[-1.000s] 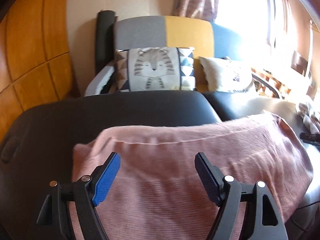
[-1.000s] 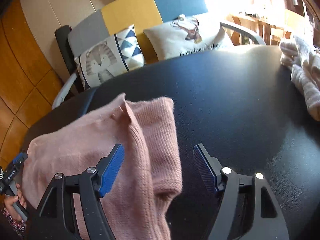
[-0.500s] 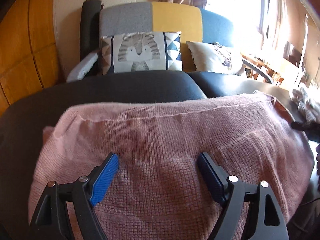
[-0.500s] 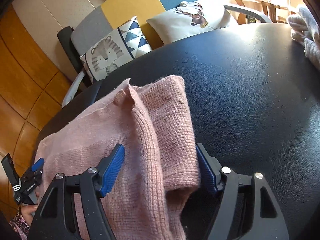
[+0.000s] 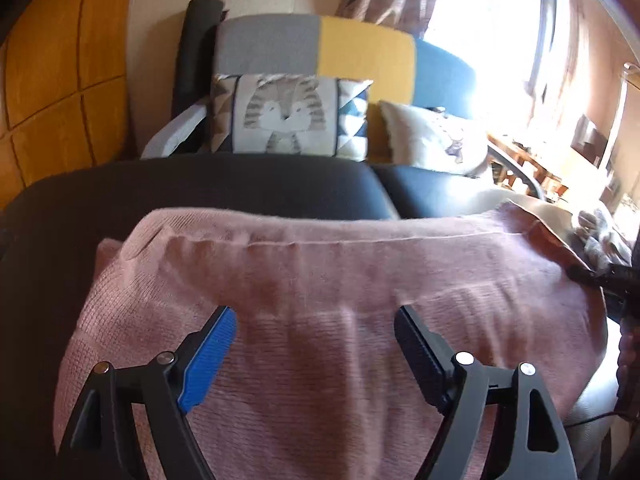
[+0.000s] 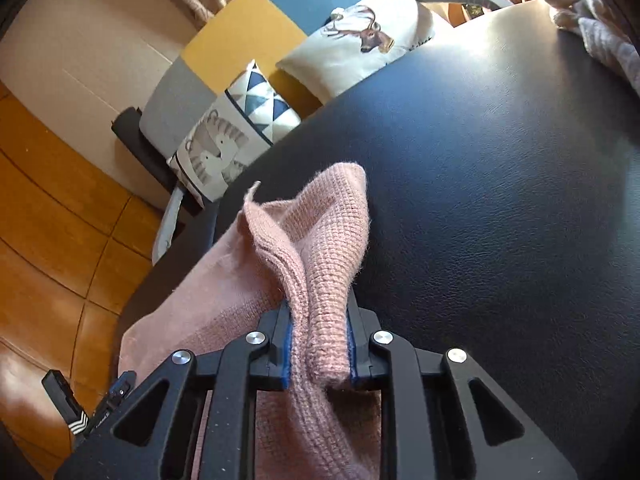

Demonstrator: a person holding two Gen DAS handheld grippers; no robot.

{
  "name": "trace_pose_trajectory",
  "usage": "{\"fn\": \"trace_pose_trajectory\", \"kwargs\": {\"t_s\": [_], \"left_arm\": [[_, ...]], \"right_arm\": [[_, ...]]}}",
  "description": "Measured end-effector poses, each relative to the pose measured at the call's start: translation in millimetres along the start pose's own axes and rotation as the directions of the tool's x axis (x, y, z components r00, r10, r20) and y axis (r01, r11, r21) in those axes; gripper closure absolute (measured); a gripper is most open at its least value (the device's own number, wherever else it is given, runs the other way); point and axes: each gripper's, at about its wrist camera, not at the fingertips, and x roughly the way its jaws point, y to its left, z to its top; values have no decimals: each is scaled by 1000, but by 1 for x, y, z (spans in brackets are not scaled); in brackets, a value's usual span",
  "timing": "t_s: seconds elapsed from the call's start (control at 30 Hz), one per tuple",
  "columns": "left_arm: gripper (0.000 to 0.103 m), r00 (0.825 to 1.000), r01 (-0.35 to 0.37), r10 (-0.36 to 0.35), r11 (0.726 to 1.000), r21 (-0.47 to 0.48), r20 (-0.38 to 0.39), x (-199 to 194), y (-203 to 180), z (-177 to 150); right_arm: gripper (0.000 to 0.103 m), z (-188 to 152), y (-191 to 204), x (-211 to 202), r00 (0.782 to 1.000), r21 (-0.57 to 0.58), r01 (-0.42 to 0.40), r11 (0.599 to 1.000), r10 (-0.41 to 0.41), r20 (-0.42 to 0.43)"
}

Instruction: Fold clothes

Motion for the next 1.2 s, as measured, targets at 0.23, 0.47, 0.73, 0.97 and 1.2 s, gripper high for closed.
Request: {"fn": "trace_pose_trajectory", "kwargs": {"t_s": [0.23, 0.47, 0.73, 0.97, 1.2], "left_arm": [[20, 995, 92, -98, 982, 163, 28, -10, -73, 5], [18, 997, 69, -54, 926, 370, -50, 29, -150, -13], [17, 990, 134, -118, 951, 277, -75, 23, -141, -2], [18, 981, 193, -187, 972, 131, -61, 13, -105, 1], [15, 972, 224, -208, 961, 164, -109, 27, -107, -5]], "right_arm": [[83, 1, -21, -42, 998, 90, -6, 996, 1, 59], [83, 3, -30, -75, 995, 162, -45, 986, 29, 99], [83, 12, -7, -96, 987, 187, -138, 973, 118, 114], [83, 18, 66, -99, 975, 135, -217, 967, 207, 84], [83, 14, 150, -91, 971, 48, -239, 970, 238, 29]]}}
